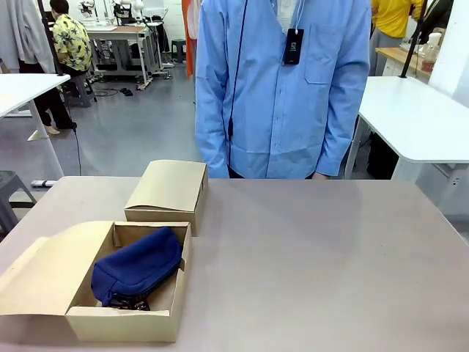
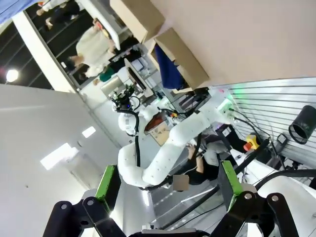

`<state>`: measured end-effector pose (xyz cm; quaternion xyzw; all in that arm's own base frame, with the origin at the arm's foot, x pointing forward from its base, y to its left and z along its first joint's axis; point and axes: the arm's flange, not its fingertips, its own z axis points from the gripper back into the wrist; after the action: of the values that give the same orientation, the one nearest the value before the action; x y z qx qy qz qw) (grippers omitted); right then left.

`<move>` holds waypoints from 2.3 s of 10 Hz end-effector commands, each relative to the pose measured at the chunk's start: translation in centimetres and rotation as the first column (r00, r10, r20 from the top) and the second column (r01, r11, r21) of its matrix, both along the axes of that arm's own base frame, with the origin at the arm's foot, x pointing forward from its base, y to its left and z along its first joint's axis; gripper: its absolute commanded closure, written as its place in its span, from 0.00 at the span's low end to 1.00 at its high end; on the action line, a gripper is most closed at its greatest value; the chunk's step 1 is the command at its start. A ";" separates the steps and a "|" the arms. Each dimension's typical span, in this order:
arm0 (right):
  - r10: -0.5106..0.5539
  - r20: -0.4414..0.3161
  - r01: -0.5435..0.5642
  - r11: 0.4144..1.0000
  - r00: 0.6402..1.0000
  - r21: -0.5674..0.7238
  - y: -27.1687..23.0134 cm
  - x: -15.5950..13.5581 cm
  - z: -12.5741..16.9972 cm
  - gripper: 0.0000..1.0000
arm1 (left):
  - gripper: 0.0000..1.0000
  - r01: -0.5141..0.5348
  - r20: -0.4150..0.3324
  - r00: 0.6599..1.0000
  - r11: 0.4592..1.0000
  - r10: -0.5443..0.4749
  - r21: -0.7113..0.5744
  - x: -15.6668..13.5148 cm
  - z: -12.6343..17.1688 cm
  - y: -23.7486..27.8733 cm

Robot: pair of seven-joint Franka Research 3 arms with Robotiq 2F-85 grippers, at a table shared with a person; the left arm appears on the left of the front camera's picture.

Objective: Place items inside the box.
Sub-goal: Pick up a Pencil pouch or Stapler and place it inside the Mailer Box closest to the robot, then close the lid of the Mailer Box closest to the robot.

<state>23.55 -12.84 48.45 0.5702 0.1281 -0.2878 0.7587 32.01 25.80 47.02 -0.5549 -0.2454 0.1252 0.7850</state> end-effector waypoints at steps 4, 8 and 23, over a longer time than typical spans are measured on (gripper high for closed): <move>-0.017 0.005 0.017 0.999 1.000 0.034 0.0 -0.5 1.0 0.00 | 0.00 0.008 0.026 1.000 1.000 -0.008 -0.005 -0.1 0.1 -0.1; -0.017 0.005 0.017 0.999 1.000 0.034 0.0 -0.5 1.0 0.00 | 0.00 0.000 0.000 1.000 1.000 0.000 0.000 0.0 0.0 0.0; -0.017 0.005 0.017 0.999 1.000 0.034 0.0 -0.5 1.0 0.00 | 0.00 0.320 0.631 0.296 0.697 -0.717 0.642 6.2 -4.6 -7.2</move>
<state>23.10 -12.91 48.93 0.5778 0.1260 -0.2912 0.7520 37.55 15.15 43.95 -0.4275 -0.3608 -0.4431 0.7005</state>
